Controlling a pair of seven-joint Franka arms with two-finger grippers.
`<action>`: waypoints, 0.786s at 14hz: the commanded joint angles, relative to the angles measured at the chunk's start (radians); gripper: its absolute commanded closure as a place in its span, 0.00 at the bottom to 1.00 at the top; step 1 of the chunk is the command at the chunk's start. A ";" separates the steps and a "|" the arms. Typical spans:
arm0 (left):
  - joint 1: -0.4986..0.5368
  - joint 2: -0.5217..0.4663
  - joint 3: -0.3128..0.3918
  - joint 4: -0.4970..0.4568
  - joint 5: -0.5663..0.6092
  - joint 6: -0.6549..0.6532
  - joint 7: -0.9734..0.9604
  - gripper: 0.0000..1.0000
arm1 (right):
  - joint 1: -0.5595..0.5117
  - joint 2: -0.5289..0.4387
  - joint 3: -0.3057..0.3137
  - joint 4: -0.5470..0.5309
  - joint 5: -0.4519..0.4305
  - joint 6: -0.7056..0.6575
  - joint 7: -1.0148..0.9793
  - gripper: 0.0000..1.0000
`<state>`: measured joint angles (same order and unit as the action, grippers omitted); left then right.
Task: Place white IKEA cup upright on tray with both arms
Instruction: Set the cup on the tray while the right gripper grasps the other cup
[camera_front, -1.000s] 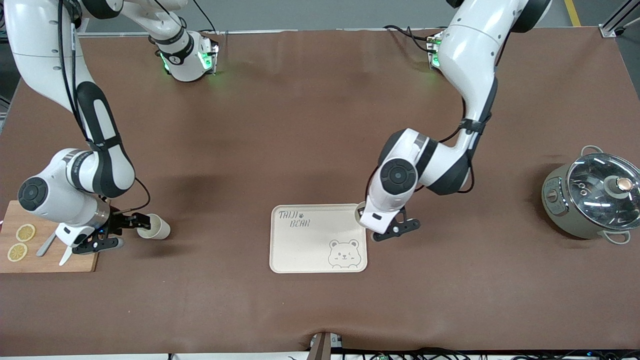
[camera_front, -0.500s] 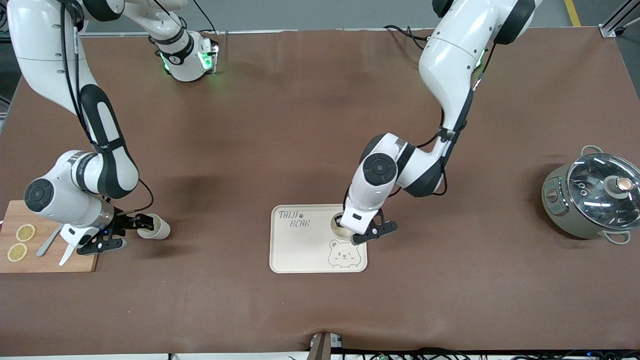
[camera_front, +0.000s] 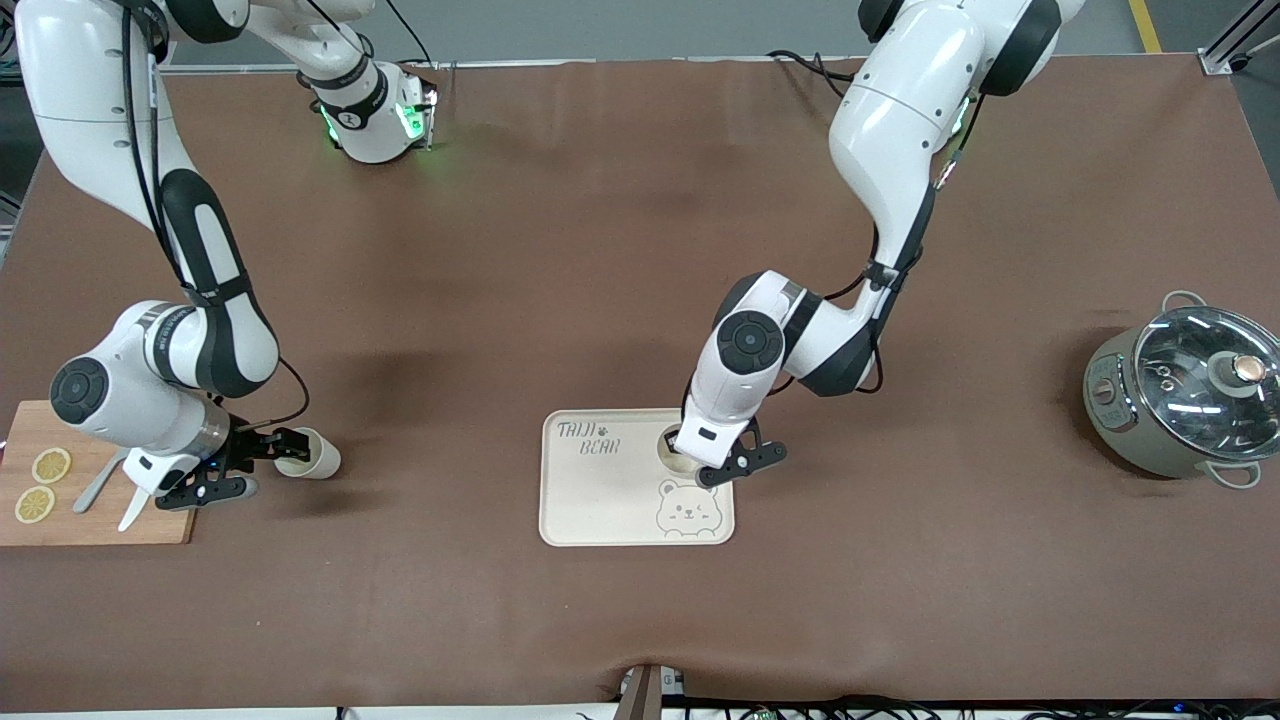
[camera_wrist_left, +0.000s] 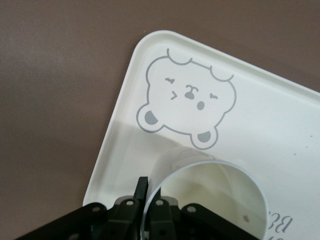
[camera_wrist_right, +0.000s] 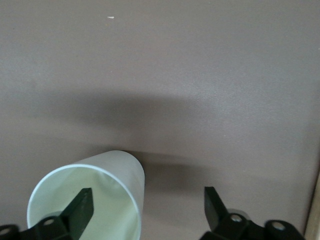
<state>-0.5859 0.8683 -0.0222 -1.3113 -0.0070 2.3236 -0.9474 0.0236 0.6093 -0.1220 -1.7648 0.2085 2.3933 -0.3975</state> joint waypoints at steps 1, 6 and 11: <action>-0.006 0.023 0.007 0.020 -0.007 -0.007 -0.004 1.00 | -0.002 0.006 0.010 0.008 0.022 0.006 -0.007 0.39; -0.006 0.034 0.008 0.020 -0.001 -0.007 0.002 1.00 | 0.001 0.006 0.013 0.011 0.020 0.003 -0.003 0.69; -0.044 0.022 0.021 0.018 0.012 -0.010 -0.013 0.00 | 0.006 0.006 0.013 0.013 0.022 0.003 -0.004 0.95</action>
<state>-0.5913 0.8926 -0.0216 -1.3101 -0.0064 2.3240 -0.9401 0.0261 0.6093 -0.1099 -1.7636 0.2117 2.3939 -0.3970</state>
